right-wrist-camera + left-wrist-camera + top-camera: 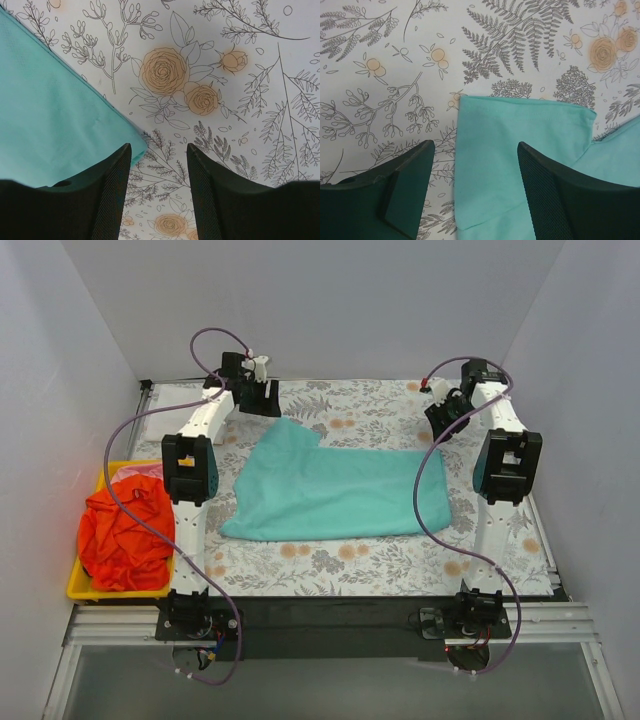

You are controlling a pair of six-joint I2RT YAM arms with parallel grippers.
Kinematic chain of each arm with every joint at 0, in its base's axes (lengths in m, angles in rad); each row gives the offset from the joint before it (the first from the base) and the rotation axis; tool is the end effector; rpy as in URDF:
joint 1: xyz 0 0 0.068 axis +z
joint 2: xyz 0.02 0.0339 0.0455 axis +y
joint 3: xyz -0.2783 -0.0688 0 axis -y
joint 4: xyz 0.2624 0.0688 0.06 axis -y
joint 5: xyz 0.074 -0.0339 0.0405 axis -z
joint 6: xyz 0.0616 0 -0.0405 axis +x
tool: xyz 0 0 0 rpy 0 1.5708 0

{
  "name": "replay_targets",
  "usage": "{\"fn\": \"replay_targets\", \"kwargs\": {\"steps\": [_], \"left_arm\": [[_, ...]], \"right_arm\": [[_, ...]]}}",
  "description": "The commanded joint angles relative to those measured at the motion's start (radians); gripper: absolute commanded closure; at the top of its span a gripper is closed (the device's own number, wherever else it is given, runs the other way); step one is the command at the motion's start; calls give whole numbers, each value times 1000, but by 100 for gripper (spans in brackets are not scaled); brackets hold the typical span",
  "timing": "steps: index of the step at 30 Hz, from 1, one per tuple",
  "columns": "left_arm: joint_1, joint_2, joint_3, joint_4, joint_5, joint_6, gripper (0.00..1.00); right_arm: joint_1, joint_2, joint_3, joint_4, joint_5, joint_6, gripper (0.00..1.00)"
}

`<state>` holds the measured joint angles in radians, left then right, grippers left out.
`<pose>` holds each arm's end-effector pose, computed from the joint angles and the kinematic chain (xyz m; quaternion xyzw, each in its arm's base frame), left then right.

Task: Fold and stack the t-shirts
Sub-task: Flatten the tshirt out

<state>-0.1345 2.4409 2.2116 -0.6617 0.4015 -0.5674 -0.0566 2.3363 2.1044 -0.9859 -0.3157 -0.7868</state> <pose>0.5756 -0.1022 0.1901 -0.1335 0.9166 -0.2889 0.2421 0.5281 -0.0108 0.1879 -0.3729 0.8983 0.0702 0.2216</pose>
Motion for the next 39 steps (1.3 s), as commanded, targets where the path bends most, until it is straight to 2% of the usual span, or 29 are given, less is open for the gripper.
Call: {"fn": "replay_targets", "kwargs": {"steps": [1,9,13,17,20,21,23,26,33,39], "left_arm": [[-5,-6,27,16,-9,-20,34],[-5,38,33,30,-29,-12,33],[-7,53,40,50,-29,-25,33],[-7,70,37,63,-47,-14,32],[-8,89,45,77,-73,1,31],[-10,95,48,79,-72,7,31],[-11,105,54,80,-44,20,31],[-23,119,54,82,-32,41,34],[-74,130,14,63,-64,77,48],[-100,152,-15,24,-133,106,69]], "right_arm": [[3,12,3,-7,-8,-28,45],[9,1,-87,-5,-13,-61,47],[12,31,-55,-5,-10,-46,48],[21,44,-55,-5,-2,-51,55],[29,43,-76,-3,6,-58,71],[29,41,-78,-3,10,-57,83],[31,40,-78,-5,16,-55,99],[31,31,-83,-2,14,-55,99],[31,17,-80,-5,15,-55,99],[31,20,-69,-3,17,-55,99]]}}
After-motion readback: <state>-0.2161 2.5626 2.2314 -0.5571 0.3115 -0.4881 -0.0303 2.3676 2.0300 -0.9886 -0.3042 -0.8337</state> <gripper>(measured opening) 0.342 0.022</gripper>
